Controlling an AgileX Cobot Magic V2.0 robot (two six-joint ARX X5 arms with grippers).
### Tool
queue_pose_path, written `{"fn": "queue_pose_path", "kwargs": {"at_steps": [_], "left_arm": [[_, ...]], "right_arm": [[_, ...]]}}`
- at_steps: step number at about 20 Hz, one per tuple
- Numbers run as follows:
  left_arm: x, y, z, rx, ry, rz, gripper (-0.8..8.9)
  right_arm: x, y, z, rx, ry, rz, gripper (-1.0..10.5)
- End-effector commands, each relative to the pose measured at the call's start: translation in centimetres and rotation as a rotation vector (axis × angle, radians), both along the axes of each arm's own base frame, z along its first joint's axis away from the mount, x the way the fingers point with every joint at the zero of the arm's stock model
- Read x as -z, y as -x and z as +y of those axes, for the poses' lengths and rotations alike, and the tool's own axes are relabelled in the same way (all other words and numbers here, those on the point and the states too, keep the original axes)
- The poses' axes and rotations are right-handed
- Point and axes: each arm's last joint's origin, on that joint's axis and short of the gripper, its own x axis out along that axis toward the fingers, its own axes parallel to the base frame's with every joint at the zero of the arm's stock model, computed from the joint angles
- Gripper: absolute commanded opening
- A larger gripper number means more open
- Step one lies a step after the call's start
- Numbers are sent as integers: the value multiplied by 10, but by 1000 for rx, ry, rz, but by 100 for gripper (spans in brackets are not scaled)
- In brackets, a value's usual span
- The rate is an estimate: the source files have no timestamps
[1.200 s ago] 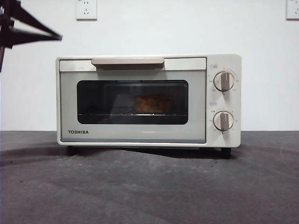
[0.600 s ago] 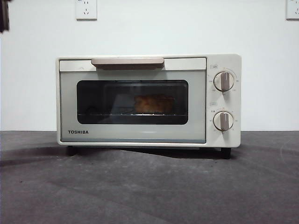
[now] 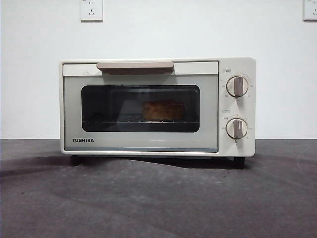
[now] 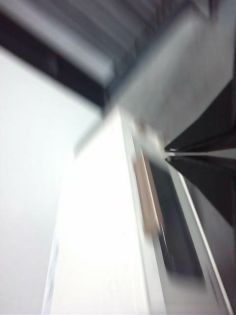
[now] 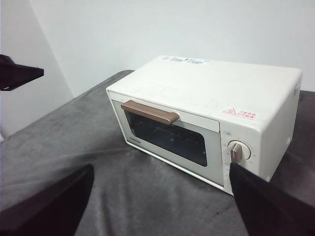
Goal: The left arm flap open the oven, the right arm pick bread and place it into oven, the left arm flap close the oven
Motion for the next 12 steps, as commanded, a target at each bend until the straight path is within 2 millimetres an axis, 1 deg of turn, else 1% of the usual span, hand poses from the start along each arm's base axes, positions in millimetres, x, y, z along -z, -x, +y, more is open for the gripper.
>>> {"fn": "queue_pose_path", "kwargs": {"at_steps": [1, 2, 3, 4, 5, 6, 7, 12], "left_arm": [[0, 13, 3, -72, -213, -118, 16], [-1, 17, 4, -85, -217, -115, 16], [-1, 20, 4, -89, -218, -115, 16], [-1, 24, 5, -89, -216, -116, 16], [-2, 26, 5, -90, -214, -120, 16], [-3, 28, 5, -91, -213, -128, 16], [-4, 30, 5, -92, -211, -139, 16], [-7, 38, 6, -92, -207, -168, 16]], "right_arm": [[-3, 0, 0, -16, 33, -43, 436], [-3, 0, 0, -17, 39, -48, 415], [-3, 0, 0, -18, 44, -52, 369], [-3, 0, 0, -15, 47, -53, 195], [-3, 0, 0, -10, 48, -54, 60], [-2, 0, 0, -7, 51, -55, -11], [-2, 0, 0, 14, 51, -55, 14], [-3, 0, -1, 26, 50, -59, 15]]}}
